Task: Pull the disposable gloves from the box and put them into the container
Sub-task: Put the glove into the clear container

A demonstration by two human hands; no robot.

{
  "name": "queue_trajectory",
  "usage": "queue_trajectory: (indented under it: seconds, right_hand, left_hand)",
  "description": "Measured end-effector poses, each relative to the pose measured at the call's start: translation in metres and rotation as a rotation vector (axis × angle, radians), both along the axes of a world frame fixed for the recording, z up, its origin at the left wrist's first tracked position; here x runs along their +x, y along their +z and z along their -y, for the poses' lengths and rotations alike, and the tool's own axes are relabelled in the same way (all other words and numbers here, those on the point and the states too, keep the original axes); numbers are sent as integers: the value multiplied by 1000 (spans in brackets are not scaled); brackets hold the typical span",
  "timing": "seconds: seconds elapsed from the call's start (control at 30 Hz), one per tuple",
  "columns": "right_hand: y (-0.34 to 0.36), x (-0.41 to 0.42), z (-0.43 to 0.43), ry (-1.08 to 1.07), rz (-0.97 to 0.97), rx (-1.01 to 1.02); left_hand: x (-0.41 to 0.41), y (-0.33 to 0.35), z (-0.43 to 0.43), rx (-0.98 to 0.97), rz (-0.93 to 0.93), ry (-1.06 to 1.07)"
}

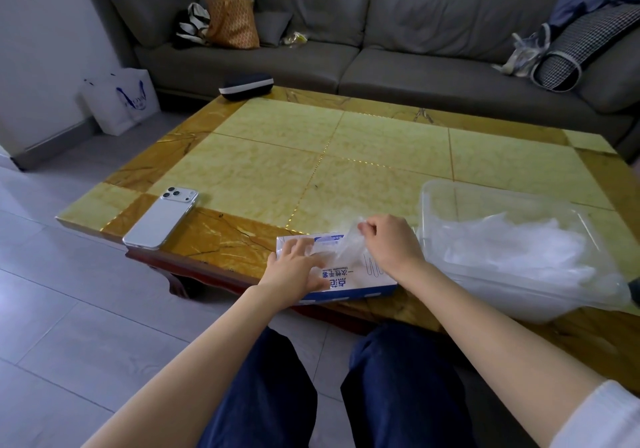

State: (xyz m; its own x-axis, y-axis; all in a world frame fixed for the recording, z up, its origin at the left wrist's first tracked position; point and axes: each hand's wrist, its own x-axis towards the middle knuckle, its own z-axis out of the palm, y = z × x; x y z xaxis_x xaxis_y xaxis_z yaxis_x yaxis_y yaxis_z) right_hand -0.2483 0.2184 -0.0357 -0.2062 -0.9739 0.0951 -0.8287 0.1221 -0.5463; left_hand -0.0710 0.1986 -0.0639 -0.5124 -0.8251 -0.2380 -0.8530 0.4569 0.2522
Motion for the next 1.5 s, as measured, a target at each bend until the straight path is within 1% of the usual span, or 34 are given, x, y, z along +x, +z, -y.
queue_trajectory:
  seconds: [0.17, 0.27, 0.47, 0.53, 0.63, 0.67, 0.73, 0.83, 0.87, 0.93, 1.0, 1.07, 1.1, 1.17, 1.23, 1.3, 1.37, 1.43, 1.5]
  right_hand:
    - [32, -5, 6, -95, 20, -258]
    - [63, -12, 10, -107, -32, -383]
    - [96, -43, 8, -142, -112, -528]
    - [102, -47, 3, -97, -185, -529]
    - [103, -44, -10, 23, -293, -461]
    - [102, -42, -15, 67, -305, -445]
    - [101, -36, -24, 142, -297, -421]
    - [100, -24, -30, 222, -223, -385]
    - [101, -21, -32, 240, -167, -380]
    - [103, -21, -34, 256, 27, -346]
    - [101, -25, -37, 266, 268, -196]
    - [94, -33, -39, 287, 475, 41]
    - [88, -37, -40, 305, 543, 133]
    - [78, -42, -42, 375, 602, 209]
    - [75, -44, -44, 395, 681, 197]
    - [77, -45, -44, 342, 742, 140]
    - [76, -48, -42, 263, 750, 80]
    - [77, -51, -40, 166, 717, 11]
    - [77, -53, -39, 113, 692, -64]
  left_hand:
    - [-1, 4, -1, 20, 23, 4]
    - [0, 3, 0, 24, 13, 5]
    - [-1, 13, 4, 32, -128, 45]
    - [-4, 24, 10, -5, -244, 97]
    - [-12, 53, 16, -33, -528, 160]
    - [-17, 65, 15, -22, -594, 136]
    - [-27, 84, 11, 6, -648, 46]
    - [-43, 102, 4, -33, -634, -55]
    - [-46, 105, 2, -56, -625, -77]
    - [-51, 112, -1, -62, -642, -101]
    - [-51, 117, -4, 7, -709, -112]
    - [-49, 122, -7, 149, -790, -108]
    - [-48, 125, -9, 214, -814, -105]
    - [-47, 126, -11, 289, -835, -95]
    - [-44, 125, -10, 298, -849, -91]
    - [-40, 122, -7, 279, -846, -67]
    - [-36, 117, -4, 295, -840, -1]
    - [-31, 108, 0, 360, -835, 73]
    - [-24, 98, 4, 423, -773, 117]
